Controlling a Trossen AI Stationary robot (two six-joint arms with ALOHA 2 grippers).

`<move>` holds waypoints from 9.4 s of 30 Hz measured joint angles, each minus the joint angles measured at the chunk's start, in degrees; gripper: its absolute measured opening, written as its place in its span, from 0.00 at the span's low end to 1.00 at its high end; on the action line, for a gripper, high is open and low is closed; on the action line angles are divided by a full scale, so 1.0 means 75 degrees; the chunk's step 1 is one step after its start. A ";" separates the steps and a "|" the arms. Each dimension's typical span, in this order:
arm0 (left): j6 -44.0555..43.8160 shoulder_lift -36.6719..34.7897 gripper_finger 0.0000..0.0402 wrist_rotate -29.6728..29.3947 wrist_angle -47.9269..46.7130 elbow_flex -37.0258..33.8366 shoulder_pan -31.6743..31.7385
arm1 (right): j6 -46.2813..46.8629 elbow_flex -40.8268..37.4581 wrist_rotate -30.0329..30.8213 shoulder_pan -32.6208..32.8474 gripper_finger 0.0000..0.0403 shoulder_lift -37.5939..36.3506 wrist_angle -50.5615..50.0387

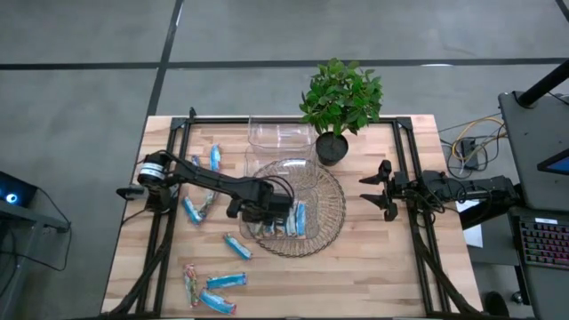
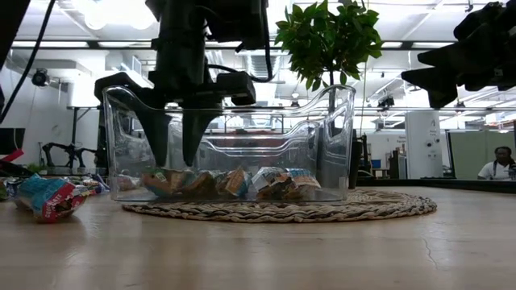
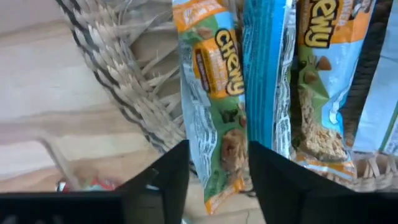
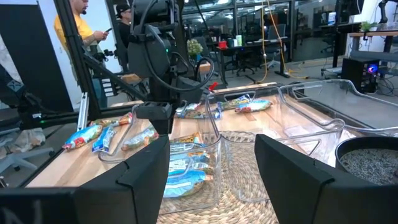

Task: Pick and place Granola Bars by type
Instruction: Put the red granola bar into the top transparent bin

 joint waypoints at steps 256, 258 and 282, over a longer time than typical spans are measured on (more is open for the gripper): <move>-0.4277 -0.3272 0.36 -0.3380 -0.3803 -0.1603 0.0610 | 0.0000 0.0002 0.0000 -0.0002 0.56 0.0003 0.0003; -0.4581 -0.3098 0.36 -0.3398 -0.3807 -0.1629 0.0610 | 0.0000 0.0002 0.0000 0.0001 0.56 0.0003 0.0003; -0.6206 -0.2110 0.36 -0.1543 -0.4524 -0.2397 -0.0082 | 0.0000 -0.0001 0.0000 0.0001 0.56 0.0000 0.0003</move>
